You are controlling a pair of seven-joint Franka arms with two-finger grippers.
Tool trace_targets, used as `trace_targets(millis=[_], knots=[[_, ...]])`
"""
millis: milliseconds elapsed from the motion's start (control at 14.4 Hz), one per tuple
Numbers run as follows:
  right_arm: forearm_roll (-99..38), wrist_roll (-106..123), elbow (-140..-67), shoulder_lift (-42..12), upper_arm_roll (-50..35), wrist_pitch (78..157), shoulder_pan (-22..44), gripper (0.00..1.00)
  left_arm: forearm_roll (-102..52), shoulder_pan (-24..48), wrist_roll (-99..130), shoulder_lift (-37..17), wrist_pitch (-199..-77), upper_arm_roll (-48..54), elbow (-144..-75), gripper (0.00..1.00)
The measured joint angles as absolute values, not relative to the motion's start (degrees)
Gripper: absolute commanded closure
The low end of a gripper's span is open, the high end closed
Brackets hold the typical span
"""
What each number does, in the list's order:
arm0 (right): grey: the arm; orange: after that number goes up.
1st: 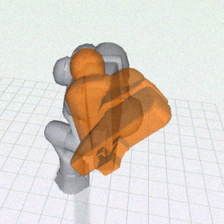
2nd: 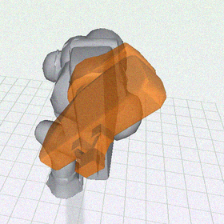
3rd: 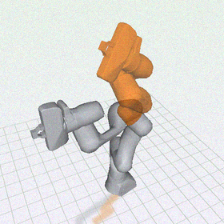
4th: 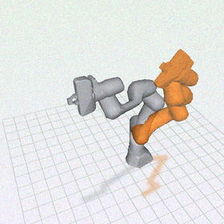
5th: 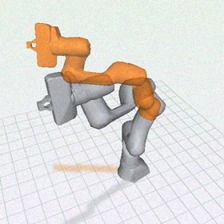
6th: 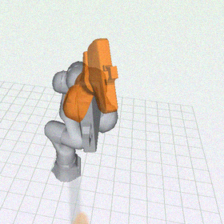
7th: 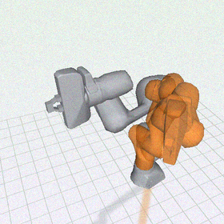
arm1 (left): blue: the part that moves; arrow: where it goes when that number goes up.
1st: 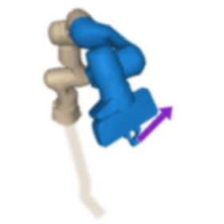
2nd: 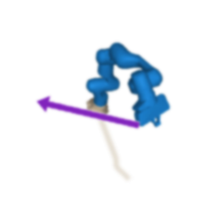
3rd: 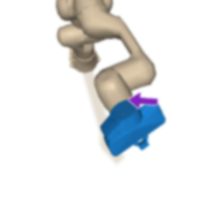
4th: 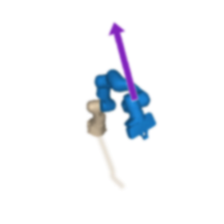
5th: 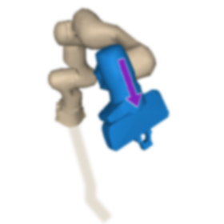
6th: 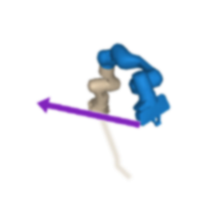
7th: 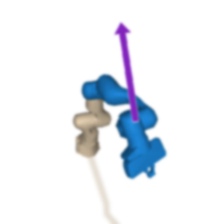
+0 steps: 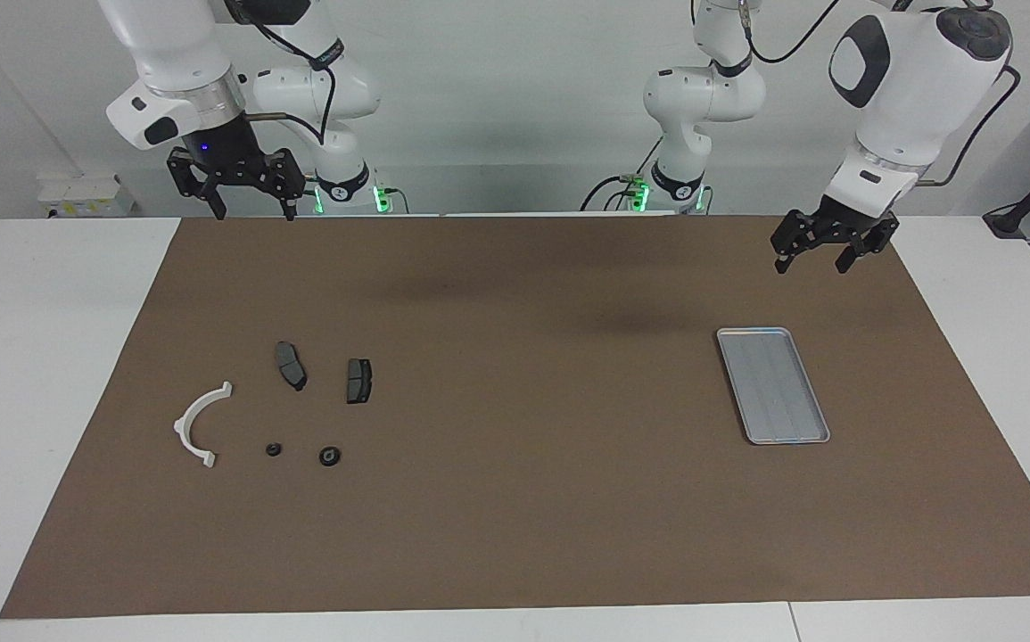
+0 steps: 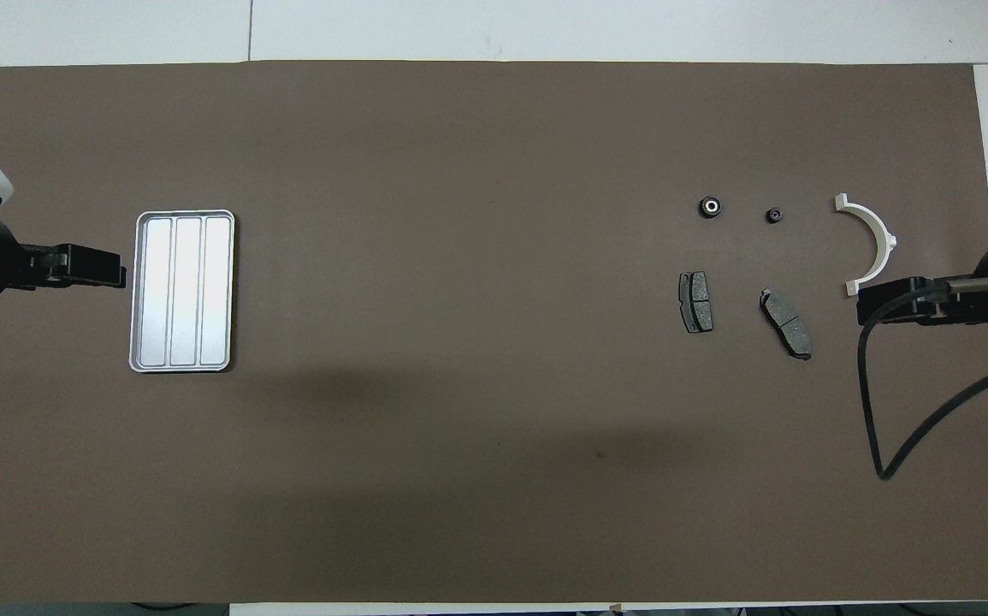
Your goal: Pick bearing gear from pile to tray
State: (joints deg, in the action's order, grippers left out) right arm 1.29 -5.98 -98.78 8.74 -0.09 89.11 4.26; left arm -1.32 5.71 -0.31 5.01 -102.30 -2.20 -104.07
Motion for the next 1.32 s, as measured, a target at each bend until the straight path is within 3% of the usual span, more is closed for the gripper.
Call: trace_targets(millis=[1320], knots=[[1.3, -6.0, -98.6, 8.9, -0.5, 89.1, 4.4, 0.0, -1.3, 2.3, -8.2, 7.4, -107.2, -3.4, -109.5, 0.0]])
